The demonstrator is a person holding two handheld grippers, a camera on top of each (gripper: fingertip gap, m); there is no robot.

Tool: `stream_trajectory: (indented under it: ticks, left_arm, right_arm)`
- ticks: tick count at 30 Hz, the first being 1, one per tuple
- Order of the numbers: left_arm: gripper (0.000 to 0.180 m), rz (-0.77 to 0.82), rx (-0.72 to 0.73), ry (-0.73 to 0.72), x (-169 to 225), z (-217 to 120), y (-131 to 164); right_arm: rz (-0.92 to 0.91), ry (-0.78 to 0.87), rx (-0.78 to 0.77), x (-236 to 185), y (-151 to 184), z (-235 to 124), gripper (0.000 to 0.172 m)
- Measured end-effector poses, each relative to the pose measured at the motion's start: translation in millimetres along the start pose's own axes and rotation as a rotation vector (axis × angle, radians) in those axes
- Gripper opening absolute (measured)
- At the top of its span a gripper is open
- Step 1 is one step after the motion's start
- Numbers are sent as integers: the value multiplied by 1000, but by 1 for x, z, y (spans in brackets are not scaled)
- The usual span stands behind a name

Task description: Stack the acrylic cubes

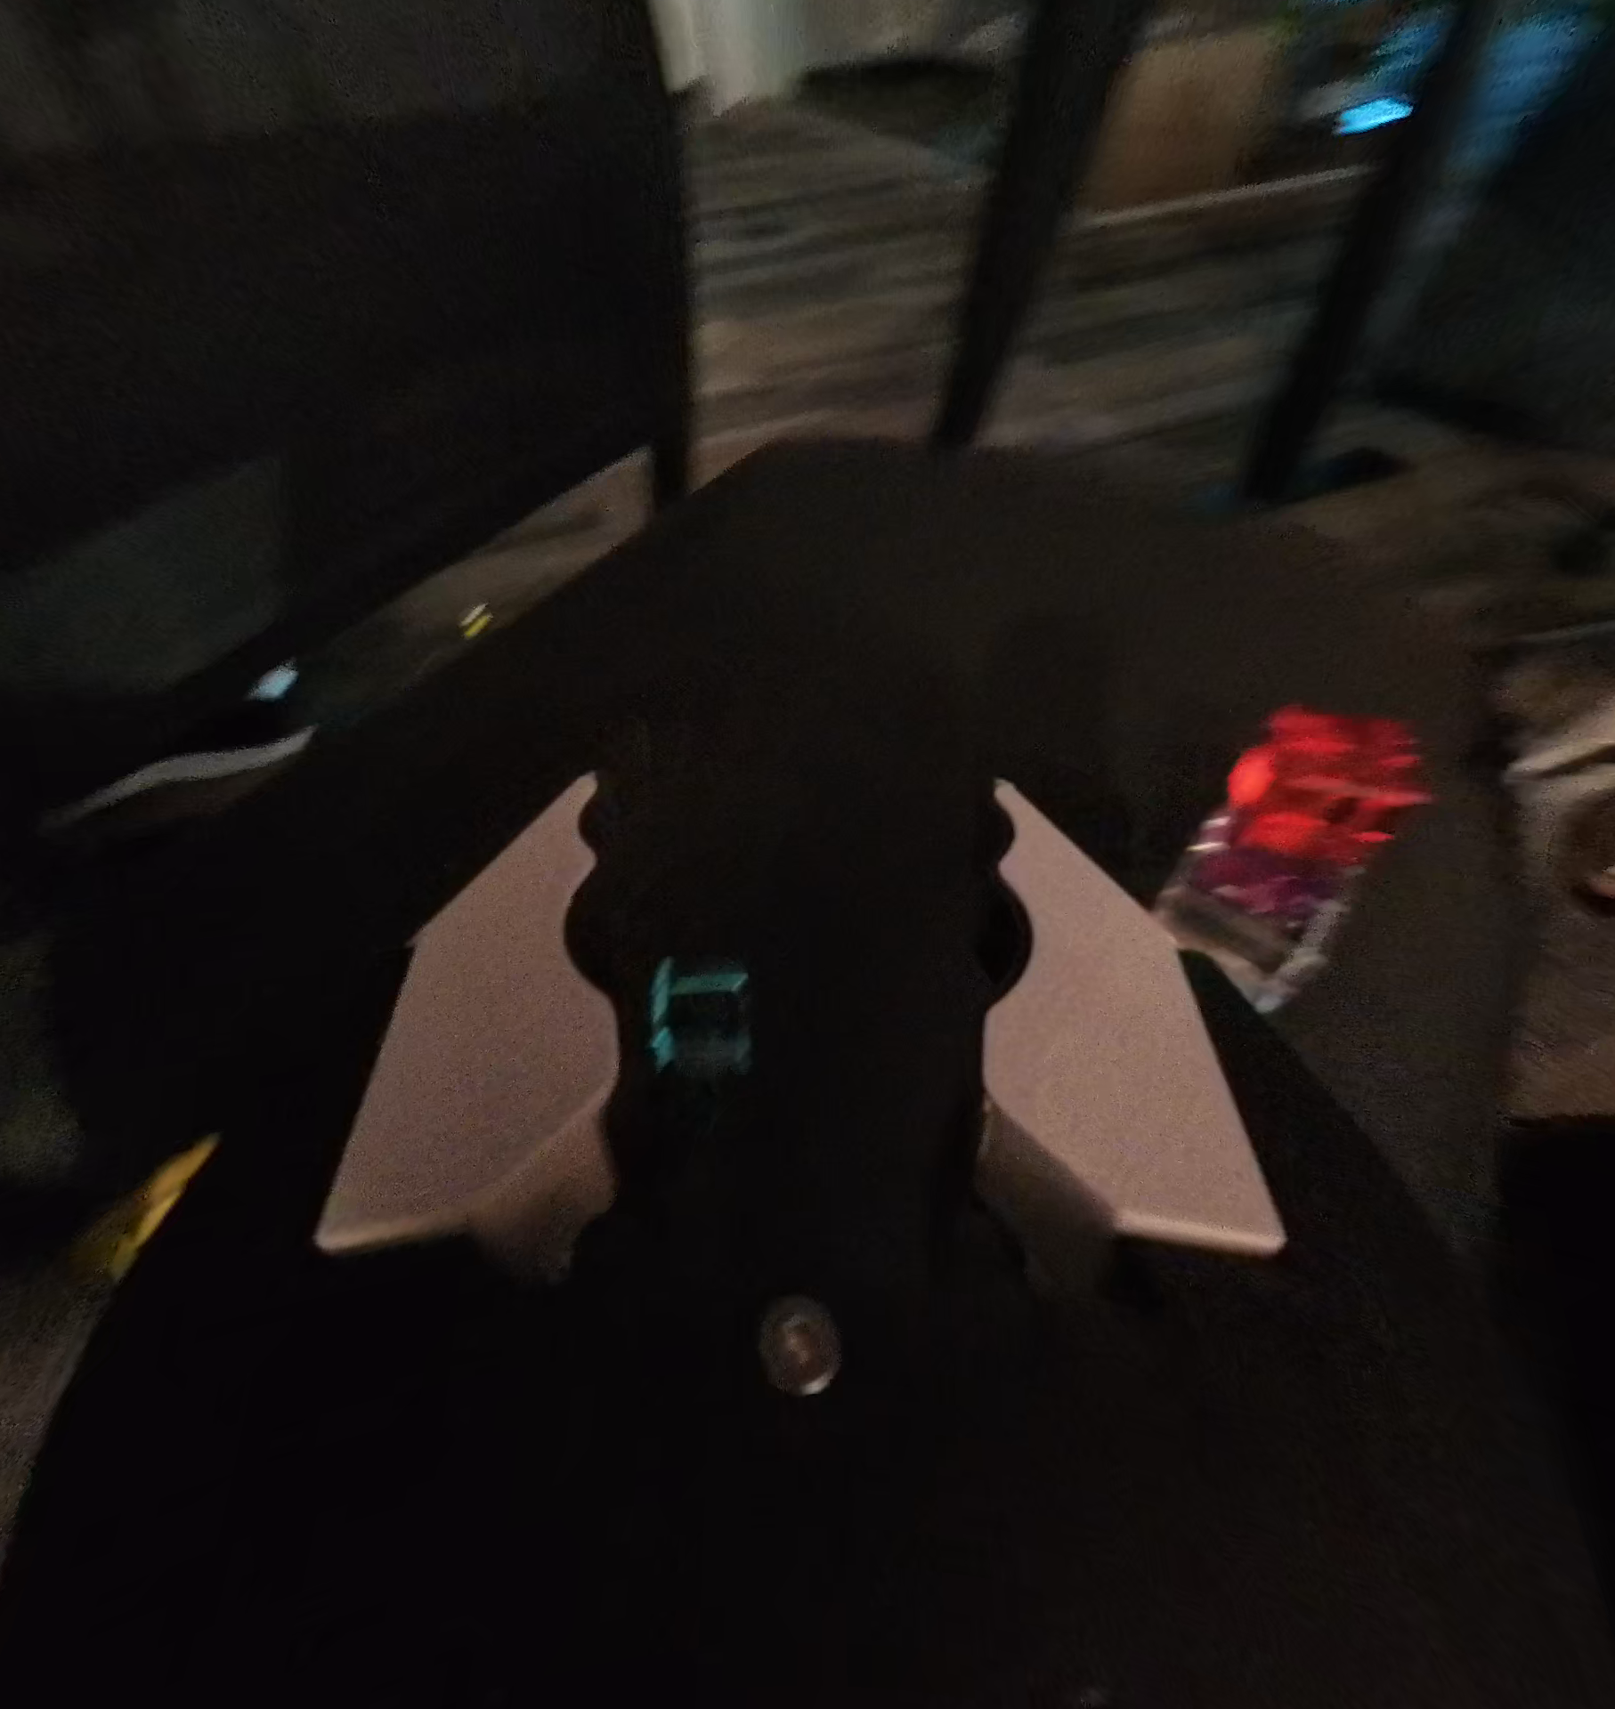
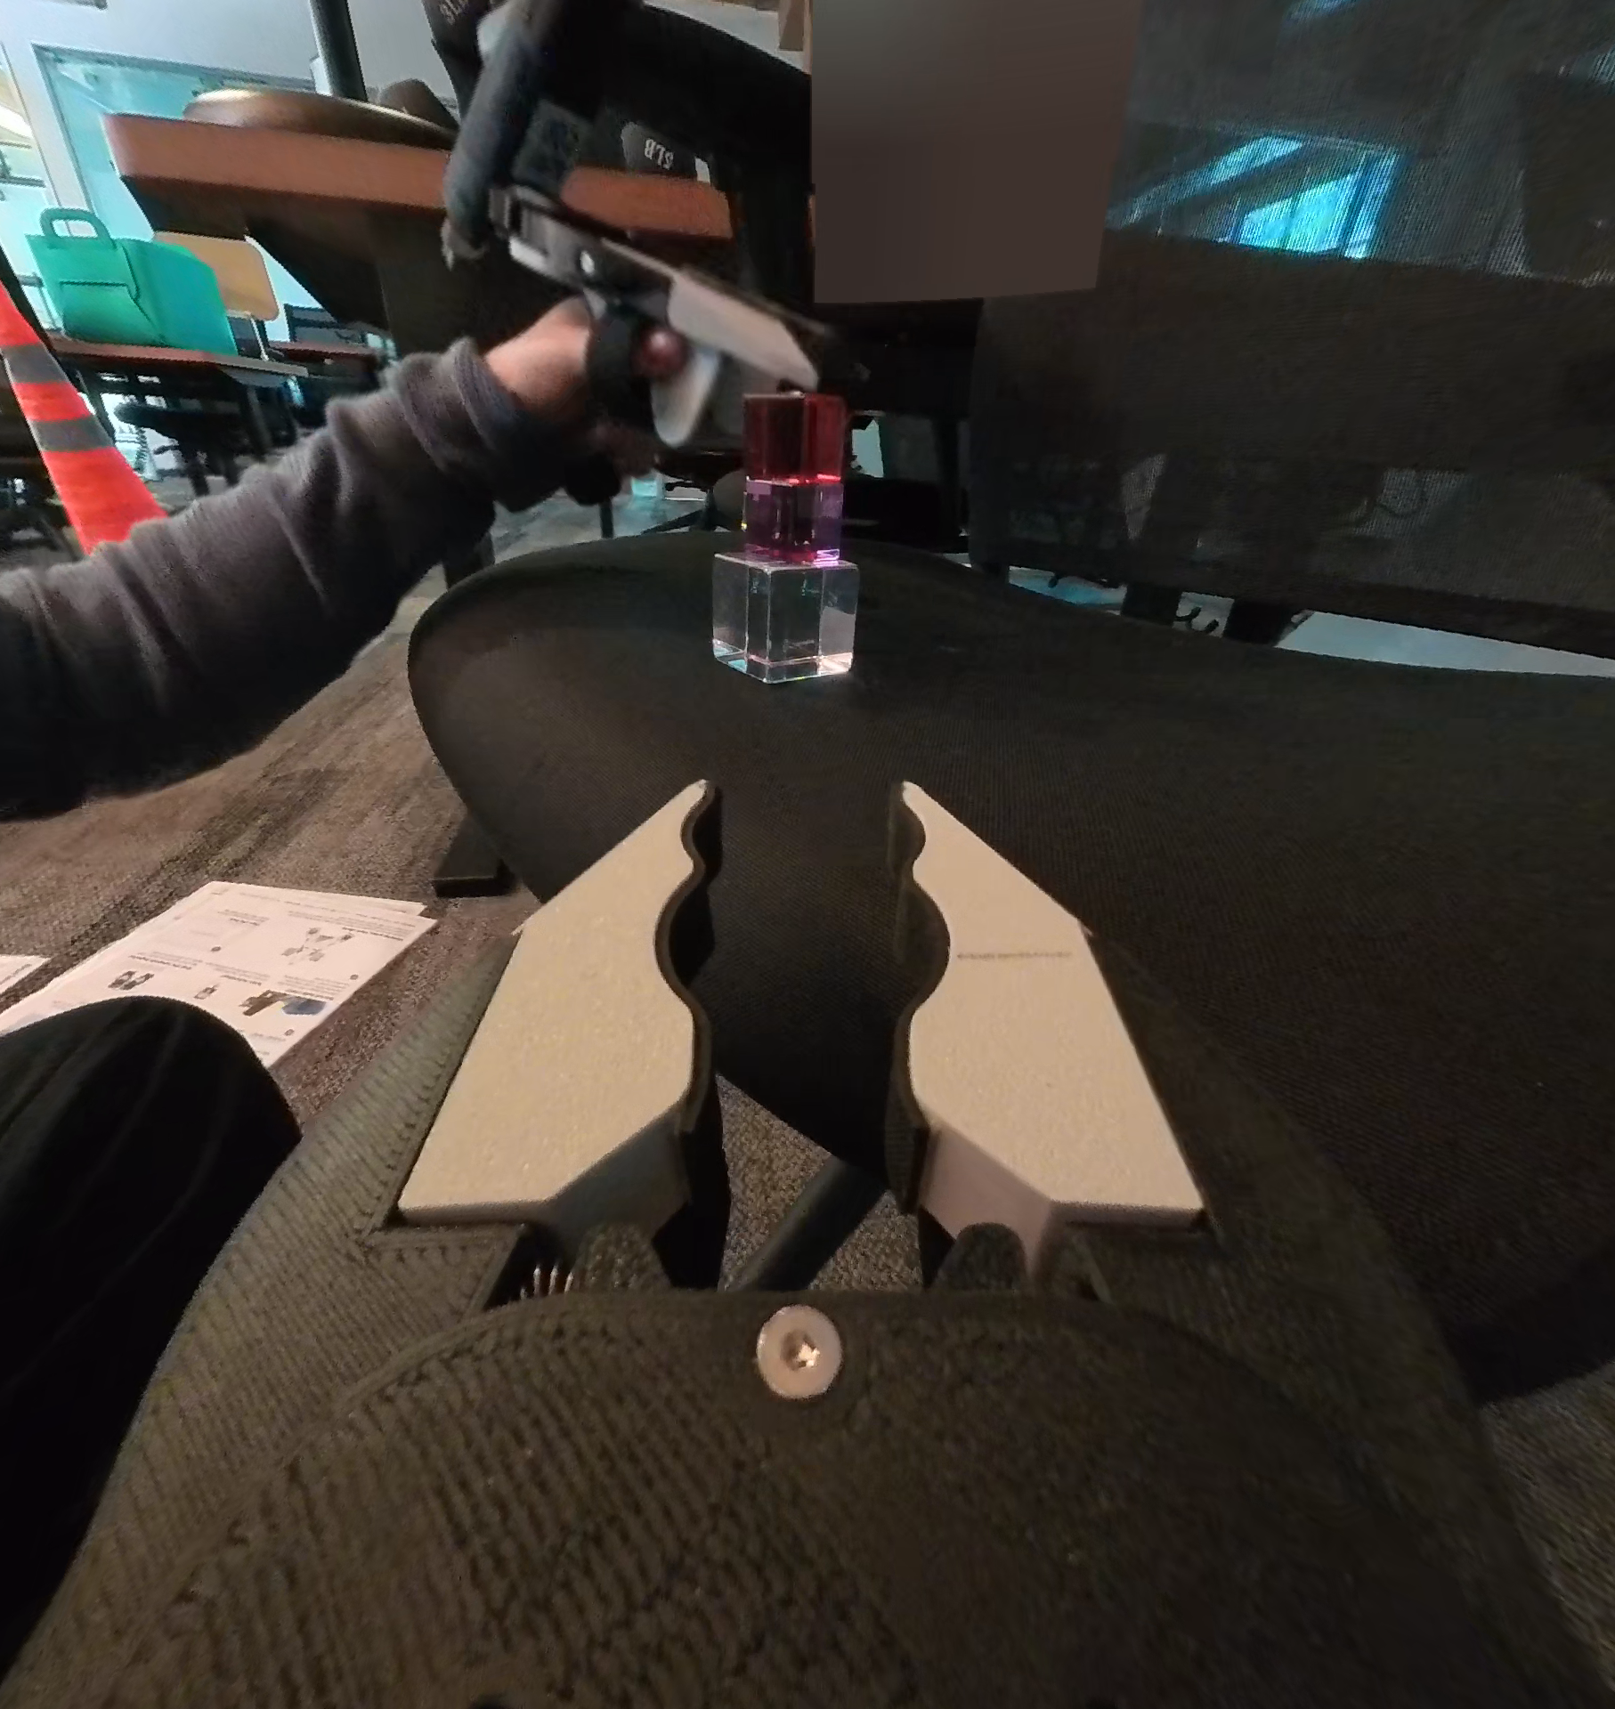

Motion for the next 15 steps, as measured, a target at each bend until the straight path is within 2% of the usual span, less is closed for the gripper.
stream_trajectory:
  ticks: [2,5,7,11,13,15]
  left_arm:
    - [68,-104,-86,-133,-16,3,21]
    - [65,-161,-186,-118,-19,11,40]
    - [65,-161,-222,-111,-19,15,41]
    - [47,-150,-320,-164,-21,23,46]
    - [27,-142,-359,-154,-20,27,48]
    - [27,-126,-350,-159,-19,26,45]
  right_arm:
    - [0,0,0,0,0,1,36]
    - [2,-2,4,0,0,0,35]
    - [7,-5,9,0,0,0,35]
    - [14,-12,17,1,1,0,35]
    - [17,-15,22,1,1,-1,35]
    - [21,-20,28,2,1,-1,34]
Point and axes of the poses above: each gripper's, where its closed fingertips meet, z out along the fingers, y out of its underside, x = y × z across the jaws, the point moved 8 cm from there along -z, back along the fingers, and after that the axes turned 7 degrees about -x, right-handed, at the moved point
